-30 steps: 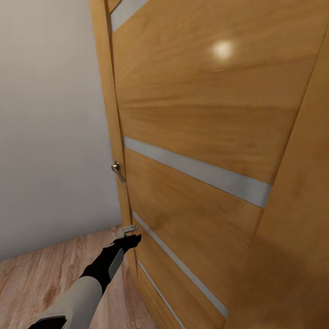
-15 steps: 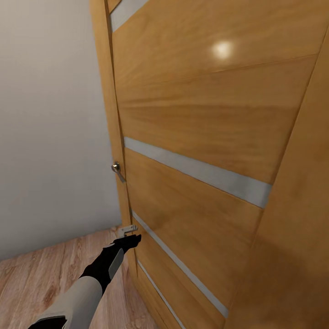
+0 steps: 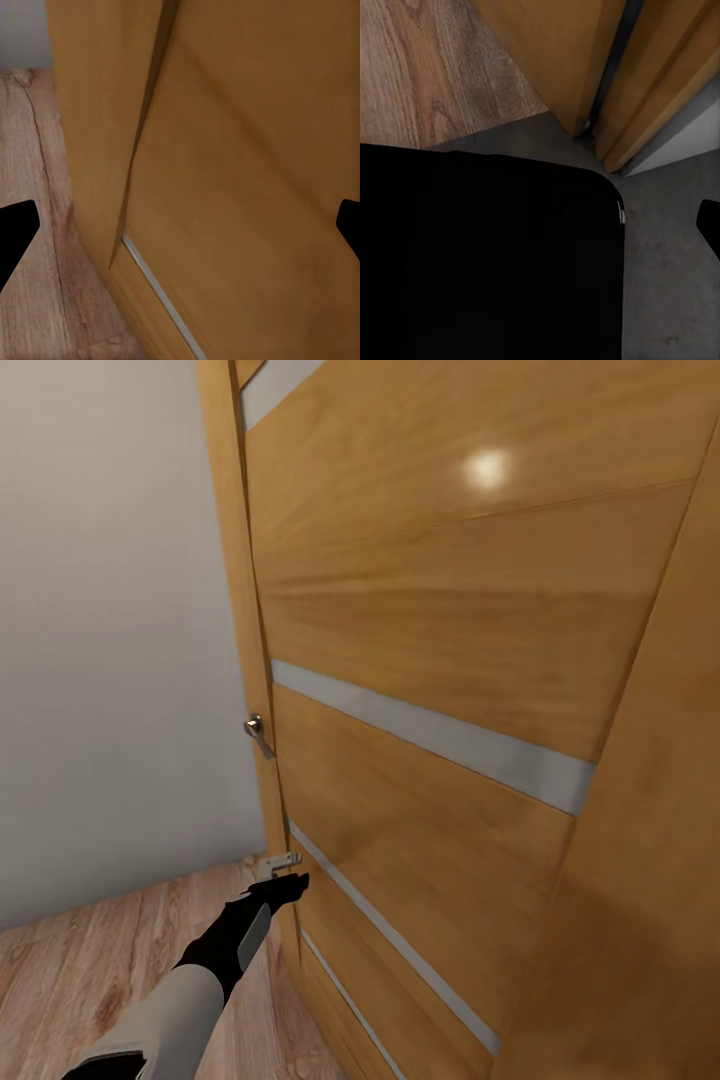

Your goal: Move the two storage containers from the living room to the garage. In the garage, place one container on the floor and stack the other container on top of it (either order is fine).

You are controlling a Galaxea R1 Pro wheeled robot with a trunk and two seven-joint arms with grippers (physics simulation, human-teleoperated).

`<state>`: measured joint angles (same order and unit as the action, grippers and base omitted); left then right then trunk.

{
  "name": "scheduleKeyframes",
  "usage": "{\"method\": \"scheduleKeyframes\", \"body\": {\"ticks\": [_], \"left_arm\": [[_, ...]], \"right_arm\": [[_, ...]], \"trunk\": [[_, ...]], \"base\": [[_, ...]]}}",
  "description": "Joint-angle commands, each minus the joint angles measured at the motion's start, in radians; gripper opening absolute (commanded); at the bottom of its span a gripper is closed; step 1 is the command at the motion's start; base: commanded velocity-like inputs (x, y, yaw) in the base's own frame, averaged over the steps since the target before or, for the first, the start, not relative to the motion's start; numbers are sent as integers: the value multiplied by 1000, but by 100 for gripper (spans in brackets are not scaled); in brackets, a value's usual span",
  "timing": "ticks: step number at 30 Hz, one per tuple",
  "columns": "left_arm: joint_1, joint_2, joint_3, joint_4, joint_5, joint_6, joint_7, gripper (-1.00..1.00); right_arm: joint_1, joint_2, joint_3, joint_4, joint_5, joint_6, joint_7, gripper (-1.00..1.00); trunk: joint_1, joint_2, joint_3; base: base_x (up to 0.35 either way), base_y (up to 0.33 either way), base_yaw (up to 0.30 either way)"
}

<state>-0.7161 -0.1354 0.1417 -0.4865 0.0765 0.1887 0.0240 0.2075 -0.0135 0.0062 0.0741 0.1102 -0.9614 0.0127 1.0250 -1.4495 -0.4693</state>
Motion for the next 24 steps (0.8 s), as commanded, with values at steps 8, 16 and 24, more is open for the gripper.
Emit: {"method": "scheduleKeyframes", "body": {"ticks": [8,16,24], "left_arm": [[0,-1,2,-3,11,7,1,100],[0,-1,2,-3,11,6,1,100],[0,-1,2,-3,11,6,1,100]], "right_arm": [[0,0,0,1,2,-4,2,100],[0,0,0,1,2,-4,3,100],[0,0,0,1,2,-5,3,100]], "trunk": [[0,0,-1],[0,0,-1],[0,0,-1]], "base": [[132,97,0],[83,61,0],[4,3,0]]}}
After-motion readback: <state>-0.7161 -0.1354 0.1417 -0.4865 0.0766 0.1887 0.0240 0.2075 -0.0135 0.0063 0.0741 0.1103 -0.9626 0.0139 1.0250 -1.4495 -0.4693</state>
